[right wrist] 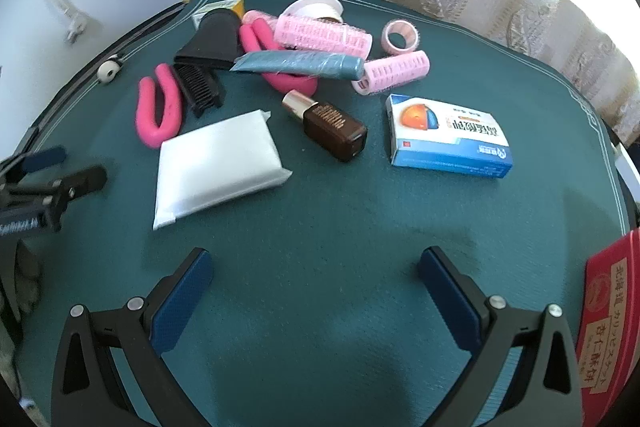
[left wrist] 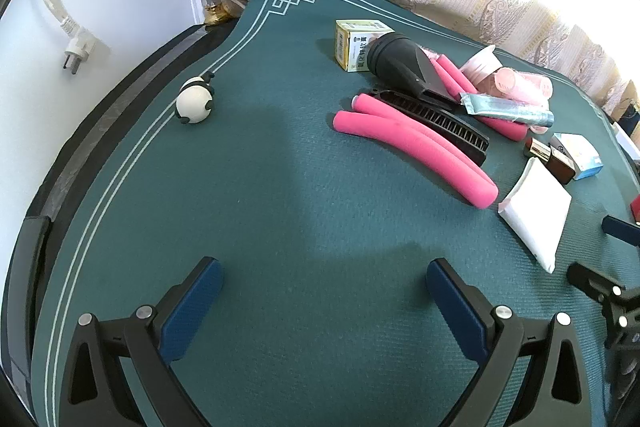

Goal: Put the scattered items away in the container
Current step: 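Reach the left gripper toward the white panda figurine while the right gripper approaches the white pad, then grasp the panda figurine with the left gripper while the right gripper grasps the white pad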

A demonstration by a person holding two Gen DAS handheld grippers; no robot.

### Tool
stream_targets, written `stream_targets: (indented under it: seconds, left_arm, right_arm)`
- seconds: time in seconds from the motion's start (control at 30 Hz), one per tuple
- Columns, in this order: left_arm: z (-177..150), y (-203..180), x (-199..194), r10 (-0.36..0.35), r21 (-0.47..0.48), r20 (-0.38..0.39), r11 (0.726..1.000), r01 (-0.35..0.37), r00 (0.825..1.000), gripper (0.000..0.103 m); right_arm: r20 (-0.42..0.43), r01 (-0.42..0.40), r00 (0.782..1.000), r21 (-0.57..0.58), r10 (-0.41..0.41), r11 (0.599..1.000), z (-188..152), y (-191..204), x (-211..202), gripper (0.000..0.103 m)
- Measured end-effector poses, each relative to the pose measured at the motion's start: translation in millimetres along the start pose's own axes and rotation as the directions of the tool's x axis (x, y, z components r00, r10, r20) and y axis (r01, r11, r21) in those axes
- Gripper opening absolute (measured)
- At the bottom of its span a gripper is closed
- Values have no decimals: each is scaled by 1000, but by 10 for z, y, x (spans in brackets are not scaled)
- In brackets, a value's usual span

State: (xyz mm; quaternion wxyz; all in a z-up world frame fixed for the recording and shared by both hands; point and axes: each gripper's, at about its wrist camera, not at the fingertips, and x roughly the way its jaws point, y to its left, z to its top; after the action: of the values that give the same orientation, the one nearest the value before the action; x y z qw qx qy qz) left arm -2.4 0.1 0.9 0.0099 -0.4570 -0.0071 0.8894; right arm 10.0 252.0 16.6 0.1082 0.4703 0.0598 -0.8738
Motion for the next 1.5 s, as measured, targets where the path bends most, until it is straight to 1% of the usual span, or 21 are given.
stream_targets:
  seconds: [0.3, 0.37, 0.47, 0.6, 0.67, 0.7, 0.87, 0.97, 1.1, 1.17, 1.23, 1.33, 1.4, 1.47, 1.5]
  left_arm:
    - [60, 9, 49, -5, 9, -16, 1000, 6, 1000, 103]
    - [81, 1, 63, -4, 10, -24, 1000, 4, 1000, 103]
    - [85, 11, 53, -2, 5, -25, 1000, 2, 1000, 103]
    - [104, 128, 3, 52, -28, 0, 998, -52, 999, 103]
    - [157, 181, -31, 117, -13, 27, 993, -117, 993, 103]
    - [196, 224, -51, 139, -15, 38, 990, -138, 990, 103]
    - [453, 580, -87, 162, -126, 55, 980, -154, 985, 103]
    - [638, 778, 2, 194, -182, 43, 966, -183, 980, 103]
    - [858, 948, 187, 223, -224, 22, 951, -212, 975, 103]
    - [921, 981, 280, 239, -235, 7, 944, -231, 971, 96]
    - [980, 1040, 417, 250, -242, -18, 938, -247, 968, 81]
    - [1052, 1109, 593, 245, -256, -43, 934, -248, 968, 75]
    - [1078, 1107, 645, 250, -254, -27, 935, -249, 968, 73]
    - [1120, 1087, 661, 253, -244, -14, 937, -249, 967, 64]
    - [1135, 1070, 665, 249, -239, -7, 940, -243, 969, 55]
  right_arm:
    - [16, -2, 1000, 17, 2, 1000, -25, 55, -13, 103]
    - [36, -36, 999, 49, 35, 998, 5, -1, -12, 103]
    - [78, -100, 993, 129, 90, 987, -3, -175, -46, 103]
    - [106, -115, 990, 199, 96, 973, -8, -287, -71, 103]
    - [115, -109, 990, 207, 87, 972, -1, -282, -76, 103]
    - [120, -107, 989, 209, 83, 972, 0, -284, -84, 103]
    - [137, -102, 988, 228, 72, 968, -20, -321, -115, 103]
    - [140, -104, 988, 243, 72, 964, -19, -356, -115, 103]
    - [139, -102, 988, 244, 69, 964, -15, -362, -109, 103]
    - [138, -99, 988, 240, 67, 966, -11, -355, -113, 103]
    - [138, -98, 988, 237, 66, 967, -9, -346, -115, 103]
    - [136, -97, 988, 232, 66, 968, -8, -341, -111, 103]
    - [135, -95, 989, 226, 66, 969, -8, -334, -110, 103]
    - [133, -93, 989, 221, 64, 971, -8, -326, -108, 103]
    - [132, -93, 989, 218, 64, 971, -4, -320, -108, 103]
